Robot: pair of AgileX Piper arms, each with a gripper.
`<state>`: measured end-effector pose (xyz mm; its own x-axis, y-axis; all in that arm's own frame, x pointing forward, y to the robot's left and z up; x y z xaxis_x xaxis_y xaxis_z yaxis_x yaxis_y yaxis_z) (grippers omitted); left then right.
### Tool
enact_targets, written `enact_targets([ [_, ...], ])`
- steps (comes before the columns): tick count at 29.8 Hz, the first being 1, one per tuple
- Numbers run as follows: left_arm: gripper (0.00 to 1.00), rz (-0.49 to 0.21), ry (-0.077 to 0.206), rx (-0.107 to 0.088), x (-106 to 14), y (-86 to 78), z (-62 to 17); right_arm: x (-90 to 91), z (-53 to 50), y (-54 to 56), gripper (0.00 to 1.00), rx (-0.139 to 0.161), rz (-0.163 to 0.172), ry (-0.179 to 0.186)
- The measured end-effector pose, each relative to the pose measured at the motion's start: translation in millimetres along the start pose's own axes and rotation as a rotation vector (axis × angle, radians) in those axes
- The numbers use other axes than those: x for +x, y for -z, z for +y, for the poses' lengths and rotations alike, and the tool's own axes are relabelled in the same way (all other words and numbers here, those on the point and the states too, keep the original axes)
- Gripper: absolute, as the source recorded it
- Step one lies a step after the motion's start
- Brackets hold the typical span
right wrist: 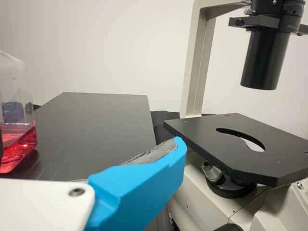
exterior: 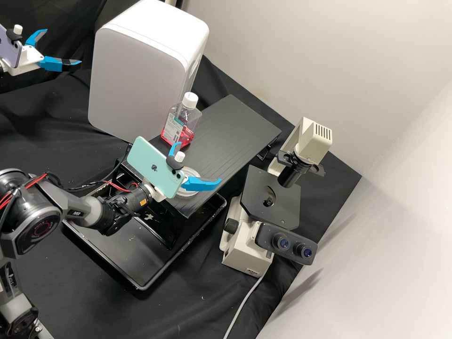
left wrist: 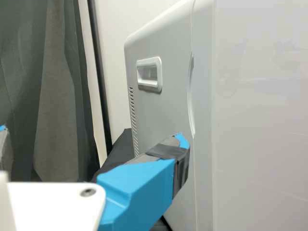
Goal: Remove the lid from the petri dish
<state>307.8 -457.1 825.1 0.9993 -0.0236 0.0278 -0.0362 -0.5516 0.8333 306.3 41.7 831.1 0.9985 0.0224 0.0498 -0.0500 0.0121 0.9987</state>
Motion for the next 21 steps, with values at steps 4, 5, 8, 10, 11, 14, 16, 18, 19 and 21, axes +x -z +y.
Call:
enact_targets([
  [4, 1.00, 0.000, 0.000, 0.000, 0.0, 0.0, 0.0, 0.0, 0.0, 0.0, 1.00, 0.000, 0.000, 0.000],
  [5, 1.00, 0.000, 0.000, 0.000, 0.0, 0.0, 0.0, 0.0, 0.0, 0.0, 1.00, 0.000, 0.000, 0.000],
  [8, 1.00, -0.001, 0.005, 0.001, 0.6, 0.2, -1.9, 0.0, 0.0, 0.0, 1.00, 0.000, 0.000, 0.000],
  [10, 1.00, -0.001, 0.014, 0.000, 1.3, 0.6, -4.6, 0.0, 0.0, 0.0, 1.00, 0.000, 0.000, 0.000],
  [11, 1.00, -0.005, 0.018, -0.001, 1.5, 0.3, -5.5, 0.0, 0.0, 0.0, 1.00, 0.000, 0.000, 0.000],
  [14, 1.00, -0.019, 0.024, 0.001, 1.8, -1.2, -7.1, 0.0, 0.0, 0.0, 1.00, 0.000, 0.000, 0.000],
  [16, 1.00, -0.021, 0.025, 0.001, 1.8, -1.7, -7.2, 0.0, 0.0, 0.0, 1.00, 0.000, 0.000, 0.000],
  [18, 1.00, -0.025, 0.026, 0.001, 1.7, -3.0, -7.4, 0.0, 0.0, 0.0, 1.00, 0.000, 0.000, 0.000],
  [19, 1.00, -0.029, 0.026, 0.000, 1.7, -4.2, -7.7, 0.0, 0.0, 0.0, 1.00, 0.000, 0.000, 0.000],
  [21, 1.00, -0.034, 0.030, -0.008, 1.2, -8.6, -9.0, 0.0, 0.0, 0.0, 1.00, 0.000, 0.000, 0.000],
])
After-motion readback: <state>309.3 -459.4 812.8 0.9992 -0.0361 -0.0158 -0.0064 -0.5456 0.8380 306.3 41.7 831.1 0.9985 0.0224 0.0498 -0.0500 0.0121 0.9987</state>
